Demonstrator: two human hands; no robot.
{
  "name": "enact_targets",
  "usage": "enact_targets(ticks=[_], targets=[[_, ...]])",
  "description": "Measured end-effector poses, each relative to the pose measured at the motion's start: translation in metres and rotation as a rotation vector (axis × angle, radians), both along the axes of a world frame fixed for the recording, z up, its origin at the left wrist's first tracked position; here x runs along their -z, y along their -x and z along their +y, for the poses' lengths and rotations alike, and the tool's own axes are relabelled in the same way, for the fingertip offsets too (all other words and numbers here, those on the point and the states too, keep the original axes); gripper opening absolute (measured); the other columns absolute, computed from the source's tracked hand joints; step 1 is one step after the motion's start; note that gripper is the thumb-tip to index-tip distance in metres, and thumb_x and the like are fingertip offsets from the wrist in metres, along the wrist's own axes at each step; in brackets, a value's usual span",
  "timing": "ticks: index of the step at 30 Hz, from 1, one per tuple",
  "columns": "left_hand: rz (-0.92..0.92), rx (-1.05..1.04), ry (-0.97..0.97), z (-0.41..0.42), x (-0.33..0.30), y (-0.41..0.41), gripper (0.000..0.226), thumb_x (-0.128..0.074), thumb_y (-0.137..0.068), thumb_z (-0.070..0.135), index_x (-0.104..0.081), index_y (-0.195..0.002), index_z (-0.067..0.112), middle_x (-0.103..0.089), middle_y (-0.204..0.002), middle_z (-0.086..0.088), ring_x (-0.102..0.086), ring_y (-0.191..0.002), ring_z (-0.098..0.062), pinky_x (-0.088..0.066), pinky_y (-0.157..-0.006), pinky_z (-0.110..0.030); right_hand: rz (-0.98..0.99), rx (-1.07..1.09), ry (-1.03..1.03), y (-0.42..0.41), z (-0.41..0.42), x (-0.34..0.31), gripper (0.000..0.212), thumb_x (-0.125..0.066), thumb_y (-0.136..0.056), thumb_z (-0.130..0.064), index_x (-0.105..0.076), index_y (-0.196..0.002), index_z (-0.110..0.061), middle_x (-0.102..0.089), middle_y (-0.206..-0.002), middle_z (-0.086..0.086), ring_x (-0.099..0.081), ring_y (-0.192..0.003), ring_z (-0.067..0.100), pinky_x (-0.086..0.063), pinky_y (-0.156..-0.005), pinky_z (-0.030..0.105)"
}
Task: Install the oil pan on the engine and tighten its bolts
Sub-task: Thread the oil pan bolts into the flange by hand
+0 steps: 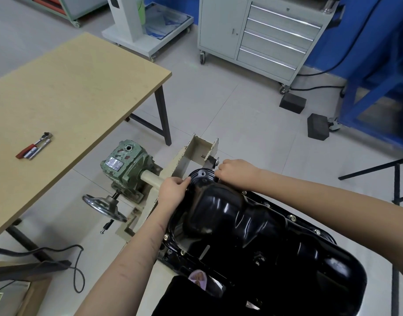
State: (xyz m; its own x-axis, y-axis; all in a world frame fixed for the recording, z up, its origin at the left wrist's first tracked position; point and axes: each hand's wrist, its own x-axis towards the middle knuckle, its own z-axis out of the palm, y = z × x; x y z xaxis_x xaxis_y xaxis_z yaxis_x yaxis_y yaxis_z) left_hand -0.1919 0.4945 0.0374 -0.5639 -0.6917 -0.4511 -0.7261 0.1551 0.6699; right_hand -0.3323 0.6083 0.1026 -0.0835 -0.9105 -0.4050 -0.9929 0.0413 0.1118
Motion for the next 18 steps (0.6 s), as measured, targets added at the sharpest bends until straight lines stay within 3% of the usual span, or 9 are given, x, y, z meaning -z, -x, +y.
enact_targets(ticks=[8, 12, 18], targets=[[-0.010, 0.000, 0.005, 0.0003, 0.0003, 0.0004, 0.044, -0.052, -0.091, 0.035, -0.045, -0.055, 0.010, -0.039, -0.049, -0.004, -0.038, -0.049, -0.015, -0.026, -0.045, -0.027, -0.120, 0.005, -0.039, 0.0005, 0.0011, -0.0018, 0.025, -0.038, -0.095, -0.010, -0.050, -0.116, -0.005, -0.055, -0.111, 0.014, -0.050, -0.108, 0.027, -0.042, -0.080, 0.037], [-0.026, -0.003, 0.018, 0.0002, 0.0008, 0.0008, 0.045, -0.053, -0.091, 0.035, -0.043, -0.053, 0.012, -0.038, -0.049, -0.004, -0.037, -0.049, -0.015, -0.025, -0.045, -0.027, -0.102, 0.005, -0.058, 0.0043, 0.0021, -0.0030, 0.026, -0.043, -0.091, -0.008, -0.049, -0.115, -0.004, -0.057, -0.113, 0.014, -0.052, -0.107, 0.028, -0.044, -0.082, 0.037], [-0.026, -0.008, 0.018, 0.0003, 0.0011, 0.0011, 0.046, -0.053, -0.090, 0.036, -0.042, -0.052, 0.013, -0.039, -0.049, -0.003, -0.039, -0.052, -0.017, -0.026, -0.045, -0.025, -0.057, -0.041, -0.040, 0.0016, 0.0020, -0.0039, 0.024, -0.035, -0.095, -0.006, -0.047, -0.115, -0.003, -0.054, -0.117, 0.012, -0.048, -0.112, 0.026, -0.043, -0.082, 0.037]])
